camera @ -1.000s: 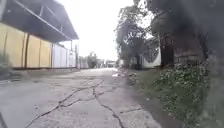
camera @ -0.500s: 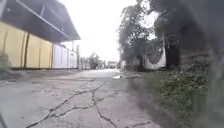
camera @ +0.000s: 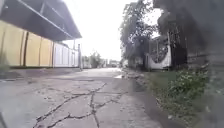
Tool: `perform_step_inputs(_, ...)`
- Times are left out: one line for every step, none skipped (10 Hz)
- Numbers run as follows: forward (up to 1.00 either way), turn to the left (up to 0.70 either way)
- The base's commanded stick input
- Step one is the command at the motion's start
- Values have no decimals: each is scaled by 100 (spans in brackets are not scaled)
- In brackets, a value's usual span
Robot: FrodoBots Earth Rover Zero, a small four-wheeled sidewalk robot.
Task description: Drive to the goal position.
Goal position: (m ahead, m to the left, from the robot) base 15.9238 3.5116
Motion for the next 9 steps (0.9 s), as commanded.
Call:
perform_step_inputs(70, 0)
perform_step_inputs(70, 0)
perform_step_inputs(70, 0)
perform_step_inputs(70, 0)
perform_step_inputs(70, -1)
perform_step_inputs(70, -35)
perform_step_inputs(70, -35)
perform_step_inputs(70, -35)
perform_step_inputs(70, -21)
